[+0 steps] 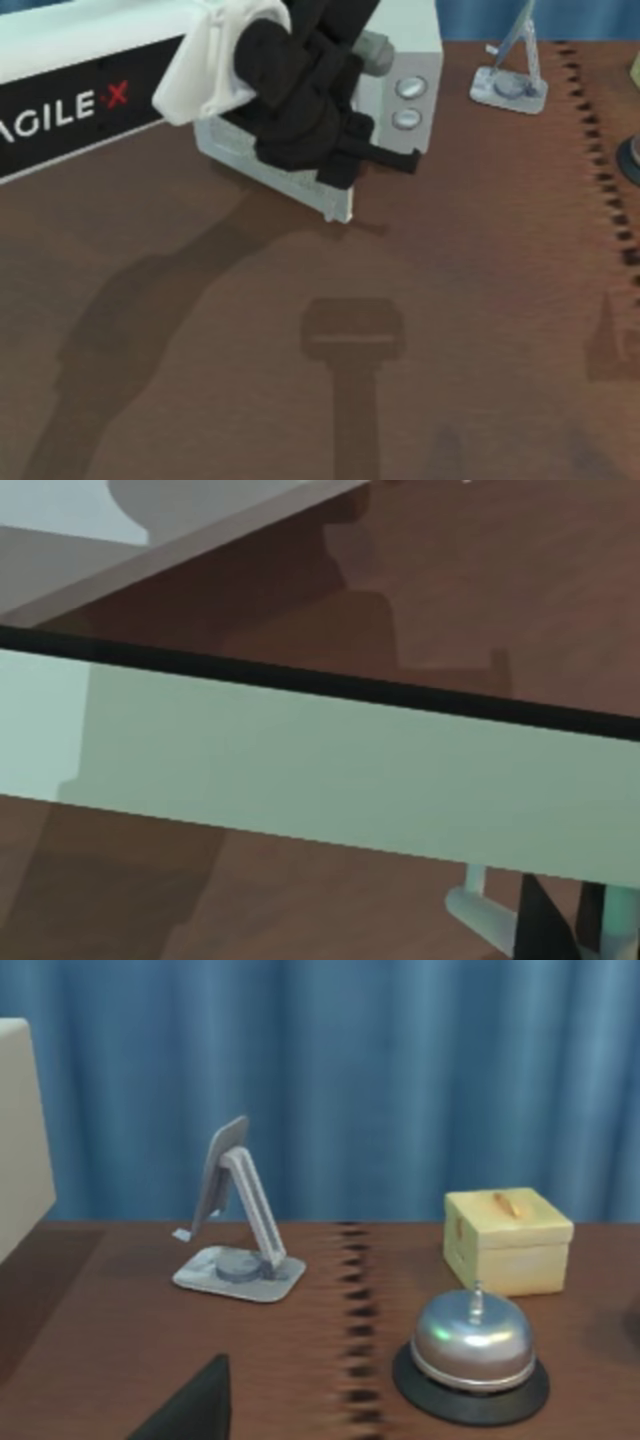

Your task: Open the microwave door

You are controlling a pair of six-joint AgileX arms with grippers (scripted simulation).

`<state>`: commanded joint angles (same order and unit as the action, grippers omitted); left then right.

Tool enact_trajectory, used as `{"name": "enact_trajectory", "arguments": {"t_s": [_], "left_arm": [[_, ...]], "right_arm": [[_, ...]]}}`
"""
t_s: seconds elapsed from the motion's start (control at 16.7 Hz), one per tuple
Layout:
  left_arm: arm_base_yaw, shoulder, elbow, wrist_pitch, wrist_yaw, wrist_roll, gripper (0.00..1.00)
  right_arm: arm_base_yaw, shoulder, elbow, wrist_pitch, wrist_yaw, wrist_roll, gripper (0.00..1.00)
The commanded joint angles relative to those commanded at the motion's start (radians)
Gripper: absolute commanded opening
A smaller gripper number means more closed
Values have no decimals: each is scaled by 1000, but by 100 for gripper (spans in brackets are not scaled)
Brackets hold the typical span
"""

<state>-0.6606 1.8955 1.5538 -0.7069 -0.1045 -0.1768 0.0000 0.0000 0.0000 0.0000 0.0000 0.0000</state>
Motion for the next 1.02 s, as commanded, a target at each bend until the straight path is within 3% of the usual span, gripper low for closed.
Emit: {"name": "enact_trajectory", "arguments": {"t_s": [0.54,1.02], "left_arm": [[-5,0,-4,1,8,-1,0],[32,-77,-100,32,70,121,0]], "right_arm": [[0,0,0,0,0,0,100],[0,0,0,0,0,0,100]]}}
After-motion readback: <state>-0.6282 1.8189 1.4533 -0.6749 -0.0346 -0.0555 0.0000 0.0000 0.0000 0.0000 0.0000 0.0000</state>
